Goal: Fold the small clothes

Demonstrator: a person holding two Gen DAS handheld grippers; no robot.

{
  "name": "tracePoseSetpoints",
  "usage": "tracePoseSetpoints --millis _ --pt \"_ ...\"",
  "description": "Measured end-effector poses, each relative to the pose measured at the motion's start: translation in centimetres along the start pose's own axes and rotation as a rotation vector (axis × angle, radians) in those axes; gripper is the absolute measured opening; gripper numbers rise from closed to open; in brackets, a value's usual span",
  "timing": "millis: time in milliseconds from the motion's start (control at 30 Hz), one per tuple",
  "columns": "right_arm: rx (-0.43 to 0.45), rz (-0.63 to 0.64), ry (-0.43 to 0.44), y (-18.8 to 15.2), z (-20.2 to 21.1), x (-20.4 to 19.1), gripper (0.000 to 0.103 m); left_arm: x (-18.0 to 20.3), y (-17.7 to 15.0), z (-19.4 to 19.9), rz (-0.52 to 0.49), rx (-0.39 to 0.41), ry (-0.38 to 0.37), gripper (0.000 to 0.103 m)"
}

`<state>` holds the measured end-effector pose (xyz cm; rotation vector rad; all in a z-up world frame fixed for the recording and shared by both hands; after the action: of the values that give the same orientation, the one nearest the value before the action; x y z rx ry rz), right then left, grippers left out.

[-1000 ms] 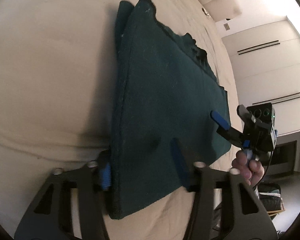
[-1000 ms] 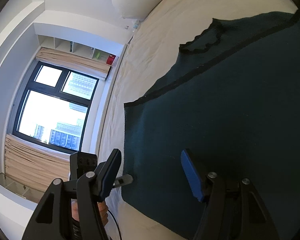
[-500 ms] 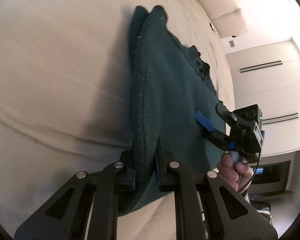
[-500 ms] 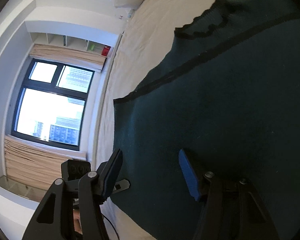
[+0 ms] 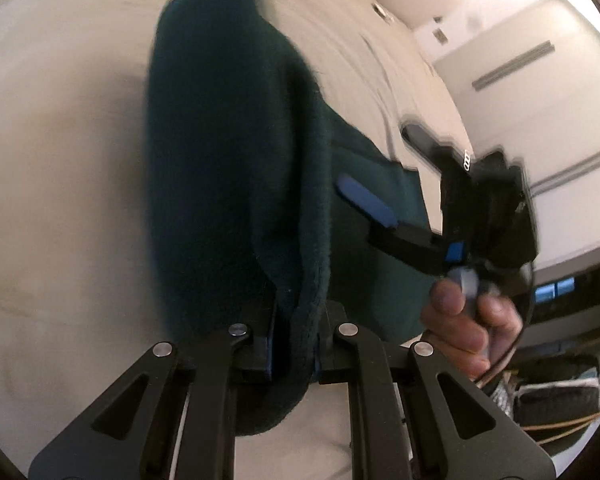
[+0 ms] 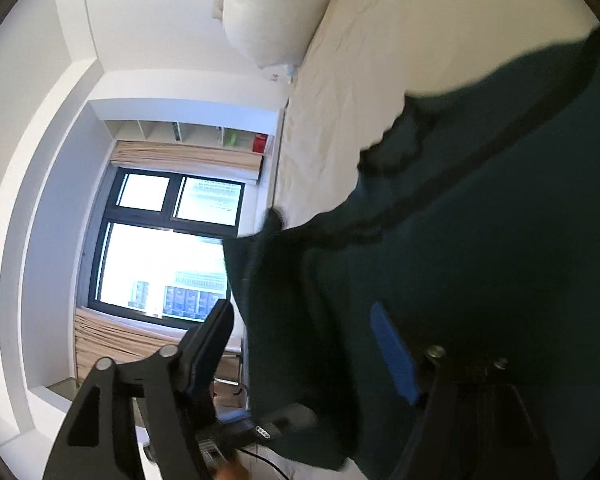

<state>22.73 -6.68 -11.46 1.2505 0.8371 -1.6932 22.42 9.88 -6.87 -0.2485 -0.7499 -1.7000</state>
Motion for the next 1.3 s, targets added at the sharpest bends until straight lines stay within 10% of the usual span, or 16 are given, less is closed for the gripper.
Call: tracePoseSetpoints --millis 300,633,1100,1300 --pt "0.018 0.022 -0.106 0.9 0.1 0.8 0.069 2.7 -2.7 -4.7 -0.050 -0.063 0.037 0.012" --pt "0.015 0.088 -0.288 0.7 0.1 0.8 0.017 4.0 -4.8 -2.9 -0.068 -0.035 0.044 0.012" --pt "0.045 0.079 -0.399 6.4 10.2 3.5 0.014 13.6 -2.6 -7.6 -0.200 -0.051 -0.089 0.018" --pt "0.076 0.012 -0.336 6.2 12.5 6.8 0.017 13.7 -5.3 -3.6 -0.311 -0.035 -0.112 0.028"
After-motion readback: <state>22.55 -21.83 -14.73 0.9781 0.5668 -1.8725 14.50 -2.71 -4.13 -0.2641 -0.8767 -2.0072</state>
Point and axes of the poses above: each gripper's, at about its wrist camera, not at the fingertips, and z roughly against the way its jaws point, x to its right, y to its top, the point moved 4 cm from there along -z, roughly the way its jaws point, and after that the axes turned 9 degrees about -z, right-handed, at the moved point
